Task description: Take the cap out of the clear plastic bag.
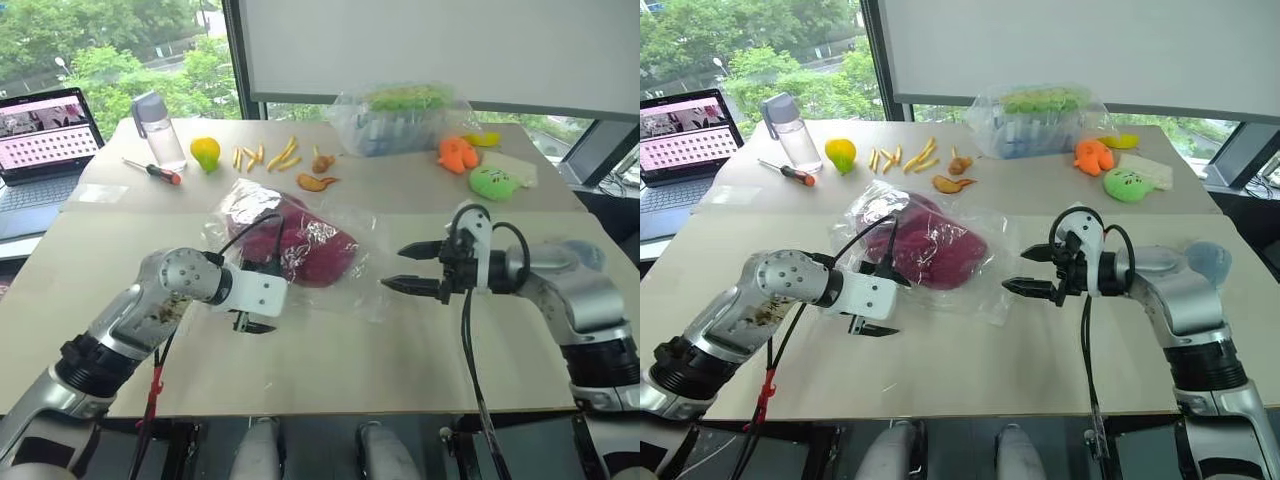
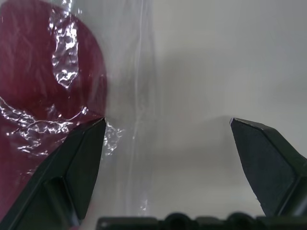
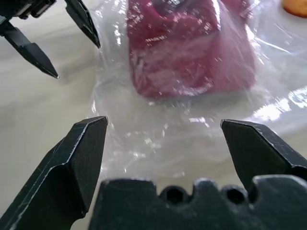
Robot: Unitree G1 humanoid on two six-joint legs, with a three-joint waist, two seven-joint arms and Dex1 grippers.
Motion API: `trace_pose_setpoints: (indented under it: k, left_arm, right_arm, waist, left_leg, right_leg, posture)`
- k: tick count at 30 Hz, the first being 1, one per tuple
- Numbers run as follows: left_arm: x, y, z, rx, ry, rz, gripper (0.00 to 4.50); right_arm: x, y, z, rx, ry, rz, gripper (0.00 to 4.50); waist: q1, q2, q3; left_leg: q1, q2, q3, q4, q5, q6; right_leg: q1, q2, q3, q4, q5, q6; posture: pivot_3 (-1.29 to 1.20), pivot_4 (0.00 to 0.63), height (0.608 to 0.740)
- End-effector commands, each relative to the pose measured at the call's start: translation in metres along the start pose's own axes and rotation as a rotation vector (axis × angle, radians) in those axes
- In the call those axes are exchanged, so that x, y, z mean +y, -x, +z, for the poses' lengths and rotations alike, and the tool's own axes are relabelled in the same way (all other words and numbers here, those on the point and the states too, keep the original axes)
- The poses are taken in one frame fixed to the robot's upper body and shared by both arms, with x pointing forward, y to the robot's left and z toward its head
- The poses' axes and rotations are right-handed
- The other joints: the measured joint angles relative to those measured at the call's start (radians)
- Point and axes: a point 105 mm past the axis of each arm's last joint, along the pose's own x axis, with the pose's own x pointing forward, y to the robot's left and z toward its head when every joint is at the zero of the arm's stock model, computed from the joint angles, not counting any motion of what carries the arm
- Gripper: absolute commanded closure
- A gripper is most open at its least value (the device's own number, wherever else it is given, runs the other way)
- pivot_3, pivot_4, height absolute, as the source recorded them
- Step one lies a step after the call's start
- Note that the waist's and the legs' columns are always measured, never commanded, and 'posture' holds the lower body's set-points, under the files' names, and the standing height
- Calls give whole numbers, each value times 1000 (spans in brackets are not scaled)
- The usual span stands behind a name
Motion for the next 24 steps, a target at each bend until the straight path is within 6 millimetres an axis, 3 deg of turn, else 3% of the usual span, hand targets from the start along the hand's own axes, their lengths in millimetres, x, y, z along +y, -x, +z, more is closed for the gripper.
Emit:
trace_pose_setpoints:
  k: [1,4,10,18,24]
  left_arm:
    - [6,-14,-3,27,-52,48,55]
    - [14,-23,-3,22,-48,82,55]
    - [54,-31,-23,122,-10,267,55]
    - [69,-45,-32,116,-18,346,55]
    - [62,-53,-34,72,-20,309,1828]
  right_arm:
    - [2,12,14,-37,38,-28,0]
    - [1,15,15,-32,38,-41,0]
    - [4,16,17,-29,47,-41,0]
    - [4,17,16,-20,50,-50,0]
    - [4,18,15,-18,49,-55,0]
  waist:
    - [1,0,0]
    - [13,1,-1]
    - [21,1,-1]
    - [18,1,-1]
    - [19,1,-1]
  left_leg:
    - [0,0,0,0,0,0]
    - [2,0,0,1,0,0]
    - [2,0,0,5,-1,-2]
    - [3,0,0,6,-5,-8]
    - [3,0,0,6,-5,-8]
  right_leg:
    - [0,0,0,0,0,0]
    - [3,0,0,0,0,1]
    - [5,0,0,0,-1,6]
    - [5,0,0,0,0,7]
    - [5,0,0,0,1,6]
  posture:
    - [0,150,739]
    - [0,150,739]
    - [0,150,739]
    - [0,150,739]
    - [0,150,739]
